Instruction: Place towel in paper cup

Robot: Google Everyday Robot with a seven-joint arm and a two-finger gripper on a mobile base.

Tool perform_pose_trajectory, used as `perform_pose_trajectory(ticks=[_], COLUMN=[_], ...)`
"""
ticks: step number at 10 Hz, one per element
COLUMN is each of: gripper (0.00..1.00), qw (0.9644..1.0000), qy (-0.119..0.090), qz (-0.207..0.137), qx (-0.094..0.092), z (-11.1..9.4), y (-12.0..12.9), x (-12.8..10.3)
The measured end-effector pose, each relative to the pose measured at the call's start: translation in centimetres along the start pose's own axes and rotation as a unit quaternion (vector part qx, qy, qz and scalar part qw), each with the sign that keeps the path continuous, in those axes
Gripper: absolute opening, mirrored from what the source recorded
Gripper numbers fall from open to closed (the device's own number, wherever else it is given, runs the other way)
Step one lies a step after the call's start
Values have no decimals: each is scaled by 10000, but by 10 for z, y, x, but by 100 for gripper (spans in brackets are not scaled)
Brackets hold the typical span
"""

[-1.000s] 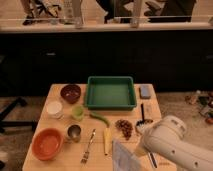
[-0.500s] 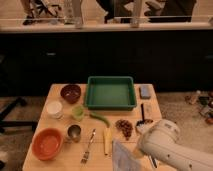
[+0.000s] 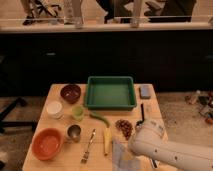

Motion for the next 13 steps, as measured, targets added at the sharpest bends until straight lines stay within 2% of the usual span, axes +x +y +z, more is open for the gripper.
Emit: perform_pose_trajectory(ticks=[4, 7, 13], gripper=[80, 80, 80], qw=[9989, 9980, 9980], qy=[26, 32, 165], qz=[-376, -510, -425], qx=[-278, -380, -449], z=[9, 18, 50], y=[27, 40, 46], x=[-19, -20, -9])
